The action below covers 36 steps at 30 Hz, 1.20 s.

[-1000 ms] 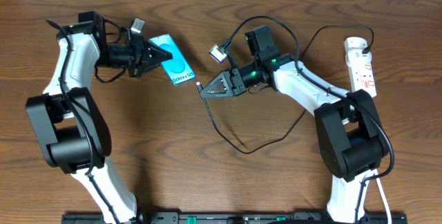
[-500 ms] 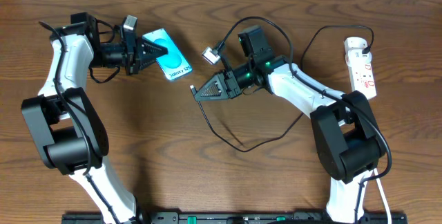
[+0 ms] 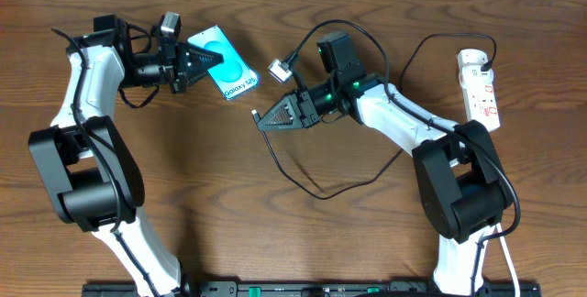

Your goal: Plug charger to phone and switch on socket

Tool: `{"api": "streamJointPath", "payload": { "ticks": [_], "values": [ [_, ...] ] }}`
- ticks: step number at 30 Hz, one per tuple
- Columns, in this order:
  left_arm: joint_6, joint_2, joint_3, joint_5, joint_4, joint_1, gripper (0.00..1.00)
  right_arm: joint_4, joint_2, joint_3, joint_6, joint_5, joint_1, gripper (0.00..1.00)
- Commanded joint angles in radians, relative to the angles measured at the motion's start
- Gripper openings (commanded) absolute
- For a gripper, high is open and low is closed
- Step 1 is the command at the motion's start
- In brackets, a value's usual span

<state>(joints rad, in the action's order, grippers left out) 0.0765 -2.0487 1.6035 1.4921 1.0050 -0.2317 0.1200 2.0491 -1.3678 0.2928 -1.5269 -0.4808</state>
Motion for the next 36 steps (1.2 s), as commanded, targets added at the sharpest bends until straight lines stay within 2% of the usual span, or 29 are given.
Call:
{"api": "streamJointPath", "payload": {
  "ticks": [1, 12, 26, 36],
  "values": [
    [0.017, 0.005, 0.016, 0.081, 0.000, 0.004, 0.07, -0.030, 0.001, -0.008, 0.056, -0.001, 0.007, 0.01],
    [0.025, 0.005, 0.016, 0.081, -0.037, 0.007, 0.07, -0.290, 0.001, -0.008, 0.341, 0.062, 0.016, 0.01],
    [0.016, 0.005, 0.016, 0.081, -0.102, 0.007, 0.07, -0.295, 0.001, -0.008, 0.392, 0.064, 0.017, 0.01],
    [0.008, 0.005, 0.016, 0.081, -0.102, 0.007, 0.07, -0.212, 0.001, -0.008, 0.402, 0.103, 0.015, 0.01]
  ]
}}
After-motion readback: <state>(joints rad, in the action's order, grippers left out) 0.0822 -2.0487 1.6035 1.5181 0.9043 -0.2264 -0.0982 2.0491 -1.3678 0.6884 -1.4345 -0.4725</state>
